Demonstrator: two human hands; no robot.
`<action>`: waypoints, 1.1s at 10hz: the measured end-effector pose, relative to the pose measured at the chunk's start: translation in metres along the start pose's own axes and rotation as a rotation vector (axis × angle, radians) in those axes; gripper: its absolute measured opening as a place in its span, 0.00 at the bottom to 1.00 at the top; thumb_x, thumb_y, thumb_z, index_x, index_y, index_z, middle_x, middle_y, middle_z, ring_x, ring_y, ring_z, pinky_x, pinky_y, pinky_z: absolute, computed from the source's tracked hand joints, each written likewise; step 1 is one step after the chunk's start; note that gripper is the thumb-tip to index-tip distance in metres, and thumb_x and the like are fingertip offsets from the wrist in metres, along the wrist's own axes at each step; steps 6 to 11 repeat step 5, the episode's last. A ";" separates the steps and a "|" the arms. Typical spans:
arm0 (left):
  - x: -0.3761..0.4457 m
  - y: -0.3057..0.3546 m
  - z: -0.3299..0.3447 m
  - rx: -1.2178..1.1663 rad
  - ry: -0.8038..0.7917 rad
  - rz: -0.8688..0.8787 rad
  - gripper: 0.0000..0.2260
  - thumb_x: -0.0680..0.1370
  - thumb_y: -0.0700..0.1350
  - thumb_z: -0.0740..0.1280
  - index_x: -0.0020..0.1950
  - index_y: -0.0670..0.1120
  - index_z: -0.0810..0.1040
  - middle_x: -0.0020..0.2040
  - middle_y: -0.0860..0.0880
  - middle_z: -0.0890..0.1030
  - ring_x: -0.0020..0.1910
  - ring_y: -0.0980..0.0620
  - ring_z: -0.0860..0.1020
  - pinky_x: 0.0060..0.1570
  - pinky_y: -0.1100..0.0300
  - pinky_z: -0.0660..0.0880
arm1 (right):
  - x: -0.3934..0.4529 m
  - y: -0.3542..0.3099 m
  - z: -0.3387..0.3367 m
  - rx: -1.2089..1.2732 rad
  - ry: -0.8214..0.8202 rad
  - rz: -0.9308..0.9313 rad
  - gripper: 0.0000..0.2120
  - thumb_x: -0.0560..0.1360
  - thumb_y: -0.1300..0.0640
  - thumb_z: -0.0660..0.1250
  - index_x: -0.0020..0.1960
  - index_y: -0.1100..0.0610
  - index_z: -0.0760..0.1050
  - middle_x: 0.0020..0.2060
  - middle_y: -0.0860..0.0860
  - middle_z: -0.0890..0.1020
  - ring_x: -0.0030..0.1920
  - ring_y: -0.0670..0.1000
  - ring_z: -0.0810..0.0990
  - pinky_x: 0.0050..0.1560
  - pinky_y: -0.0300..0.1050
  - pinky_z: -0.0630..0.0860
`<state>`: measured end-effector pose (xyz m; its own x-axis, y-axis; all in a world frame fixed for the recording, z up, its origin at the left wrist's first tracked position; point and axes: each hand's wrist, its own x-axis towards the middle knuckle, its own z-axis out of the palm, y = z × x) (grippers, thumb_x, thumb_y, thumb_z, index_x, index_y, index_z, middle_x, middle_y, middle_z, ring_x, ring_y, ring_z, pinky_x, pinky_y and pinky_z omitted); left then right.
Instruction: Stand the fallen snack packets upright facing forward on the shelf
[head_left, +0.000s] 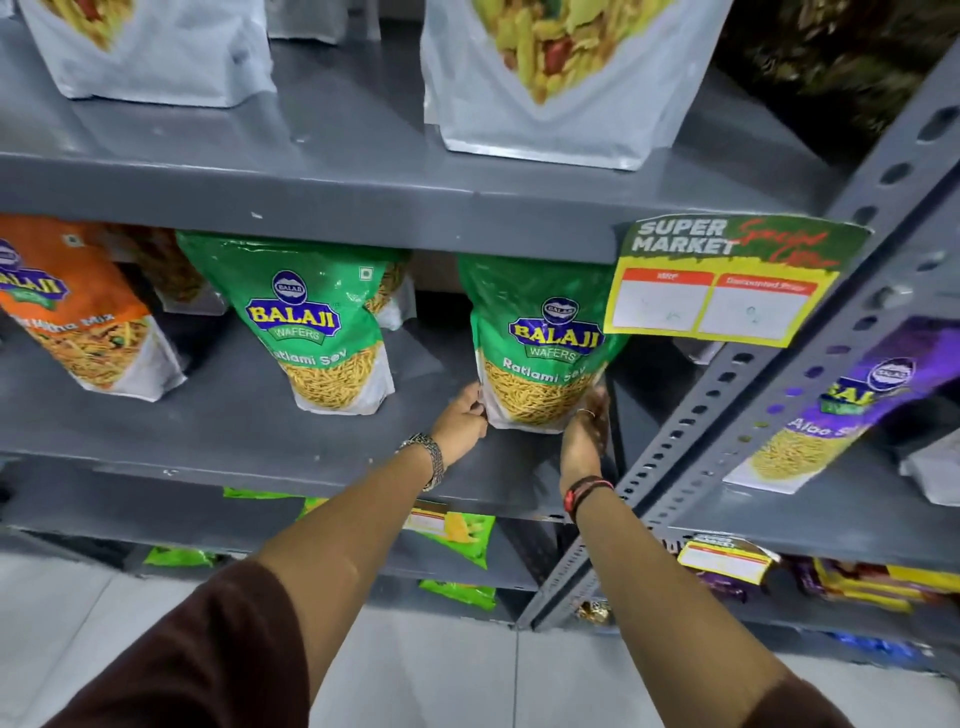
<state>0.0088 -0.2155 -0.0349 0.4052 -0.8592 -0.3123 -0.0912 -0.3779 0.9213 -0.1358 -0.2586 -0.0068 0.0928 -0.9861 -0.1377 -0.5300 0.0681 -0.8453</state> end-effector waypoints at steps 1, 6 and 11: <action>-0.004 0.002 0.004 -0.025 -0.016 0.001 0.26 0.72 0.26 0.53 0.68 0.43 0.67 0.67 0.43 0.73 0.66 0.46 0.70 0.42 0.72 0.69 | 0.003 -0.003 -0.002 0.480 0.009 0.173 0.25 0.80 0.46 0.45 0.74 0.55 0.58 0.74 0.52 0.63 0.74 0.52 0.62 0.75 0.47 0.57; -0.076 0.026 -0.012 0.412 0.369 0.363 0.26 0.75 0.33 0.57 0.73 0.43 0.62 0.74 0.44 0.64 0.68 0.43 0.71 0.62 0.63 0.66 | -0.049 -0.010 -0.018 0.453 0.016 -0.001 0.24 0.79 0.46 0.53 0.68 0.60 0.67 0.65 0.54 0.74 0.69 0.57 0.69 0.64 0.42 0.65; -0.076 0.026 -0.012 0.412 0.369 0.363 0.26 0.75 0.33 0.57 0.73 0.43 0.62 0.74 0.44 0.64 0.68 0.43 0.71 0.62 0.63 0.66 | -0.049 -0.010 -0.018 0.453 0.016 -0.001 0.24 0.79 0.46 0.53 0.68 0.60 0.67 0.65 0.54 0.74 0.69 0.57 0.69 0.64 0.42 0.65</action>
